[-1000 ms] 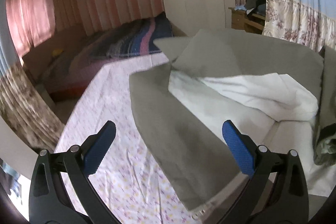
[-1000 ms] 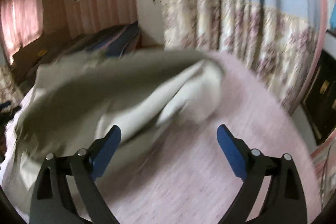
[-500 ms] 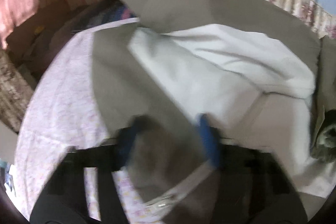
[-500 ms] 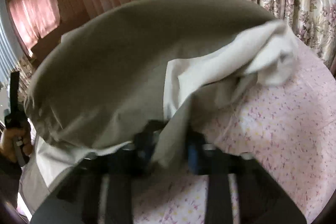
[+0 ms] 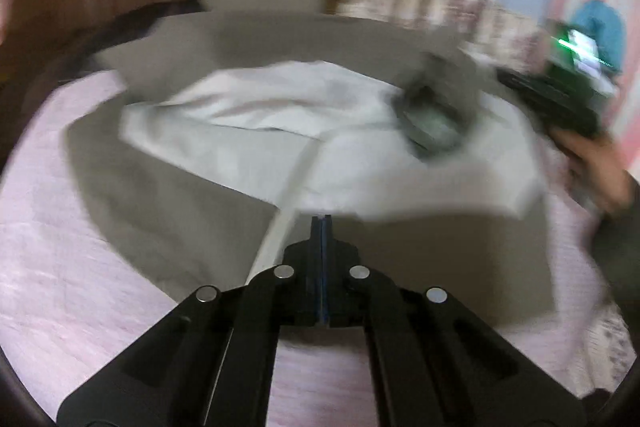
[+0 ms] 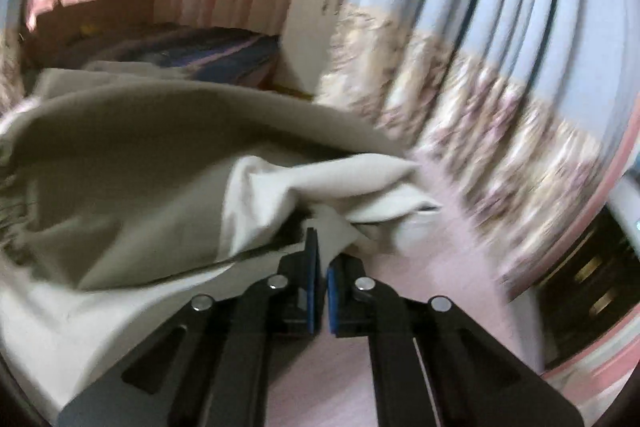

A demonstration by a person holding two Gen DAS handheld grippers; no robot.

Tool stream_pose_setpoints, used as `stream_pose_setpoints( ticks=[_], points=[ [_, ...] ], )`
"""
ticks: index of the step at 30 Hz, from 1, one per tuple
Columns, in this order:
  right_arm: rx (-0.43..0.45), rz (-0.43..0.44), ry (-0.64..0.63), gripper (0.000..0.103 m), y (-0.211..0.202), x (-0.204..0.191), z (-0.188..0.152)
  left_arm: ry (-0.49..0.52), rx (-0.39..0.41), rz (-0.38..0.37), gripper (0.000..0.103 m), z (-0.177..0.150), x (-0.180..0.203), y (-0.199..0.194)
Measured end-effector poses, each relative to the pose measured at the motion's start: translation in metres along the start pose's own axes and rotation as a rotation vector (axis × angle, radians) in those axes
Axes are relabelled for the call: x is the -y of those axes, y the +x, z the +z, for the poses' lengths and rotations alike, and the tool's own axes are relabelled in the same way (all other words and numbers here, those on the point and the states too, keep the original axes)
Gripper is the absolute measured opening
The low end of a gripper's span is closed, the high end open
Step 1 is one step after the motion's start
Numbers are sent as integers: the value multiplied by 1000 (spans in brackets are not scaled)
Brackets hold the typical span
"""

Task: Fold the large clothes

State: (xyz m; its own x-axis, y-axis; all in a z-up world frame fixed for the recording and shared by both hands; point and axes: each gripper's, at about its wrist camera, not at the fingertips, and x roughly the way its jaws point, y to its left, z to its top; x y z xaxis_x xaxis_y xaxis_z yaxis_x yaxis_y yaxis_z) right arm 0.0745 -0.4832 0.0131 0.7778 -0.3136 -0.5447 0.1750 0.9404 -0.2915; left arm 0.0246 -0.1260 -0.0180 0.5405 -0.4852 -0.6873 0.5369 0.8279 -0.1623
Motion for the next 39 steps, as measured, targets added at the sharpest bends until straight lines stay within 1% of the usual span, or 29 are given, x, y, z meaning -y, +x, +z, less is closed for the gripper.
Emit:
stream_pose_setpoints(
  ticks=[1,2,3,4,5,6,7,8,9,10,11,12,15,17,18,19,21,23,24,25,26,27,28,29,30,33,35,37,39],
  points=[
    [-5,-31,-12,3,15,13,8,1,5,-22,0,-1,13,-1],
    [-19,-34,-12,3,25,23,11,1,11,-35,0,0,21,-3],
    [-73,-17,-1,3,40,37,13,7,23,-28,0,5,26,-7],
    [-111,29,34,3,46,46,12,11,37,-3,0,8,26,-10],
    [-126,61,61,6,50,49,11,12,50,40,4,12,22,-13],
    [-134,74,87,19,47,52,8,13,49,95,13,20,10,-16],
    [-113,41,89,35,38,49,1,9,45,140,41,23,-1,-16],
    [-88,22,83,82,31,48,-4,-5,50,216,71,26,-20,-16],
    [-58,13,76,99,20,46,-10,-15,51,262,82,29,-36,-14],
    [-48,24,80,99,7,42,-19,-26,55,308,92,32,-53,-11],
    [-60,43,97,98,-1,39,-27,-37,57,359,96,37,-68,-8],
    [-74,66,121,98,-6,38,-33,-48,33,407,98,40,-91,-1],
    [-110,147,229,99,-28,33,-59,-63,0,459,100,51,-138,18],
    [-129,213,286,99,-35,28,-72,-51,-37,461,100,57,-153,32],
    [-131,218,293,99,-33,25,-73,-52,-52,459,100,61,-159,41],
    [-138,222,294,99,-29,22,-75,-45,-56,432,100,64,-161,48],
    [-177,225,287,99,-18,16,-75,-10,-83,398,100,71,-161,64],
    [-216,268,310,98,2,13,-75,13,-99,380,99,76,-159,76],
    [-241,300,330,98,14,11,-76,18,-105,335,94,79,-157,82],
    [-260,325,345,96,19,10,-78,7,-114,296,68,76,-154,87],
    [-265,355,358,73,23,6,-79,-10,-124,259,47,74,-151,90],
    [-265,367,356,38,27,2,-79,-4,-110,248,37,73,-145,90],
    [-263,368,325,29,30,-5,-74,24,-98,254,7,73,-140,89],
    [-260,358,293,17,32,-10,-69,37,-94,259,3,72,-136,87],
    [-249,345,254,13,33,-17,-61,39,-88,264,2,71,-133,85],
    [-224,343,202,12,35,-28,-43,-5,-62,227,1,58,-131,59],
    [-173,351,139,12,32,-40,-27,-32,-47,203,1,45,-126,35],
    [-140,369,76,12,29,-52,-17,-59,-30,182,1,25,-109,8],
    [-139,384,19,12,26,-62,-11,-81,-29,169,1,3,-97,-13]
  ],
)
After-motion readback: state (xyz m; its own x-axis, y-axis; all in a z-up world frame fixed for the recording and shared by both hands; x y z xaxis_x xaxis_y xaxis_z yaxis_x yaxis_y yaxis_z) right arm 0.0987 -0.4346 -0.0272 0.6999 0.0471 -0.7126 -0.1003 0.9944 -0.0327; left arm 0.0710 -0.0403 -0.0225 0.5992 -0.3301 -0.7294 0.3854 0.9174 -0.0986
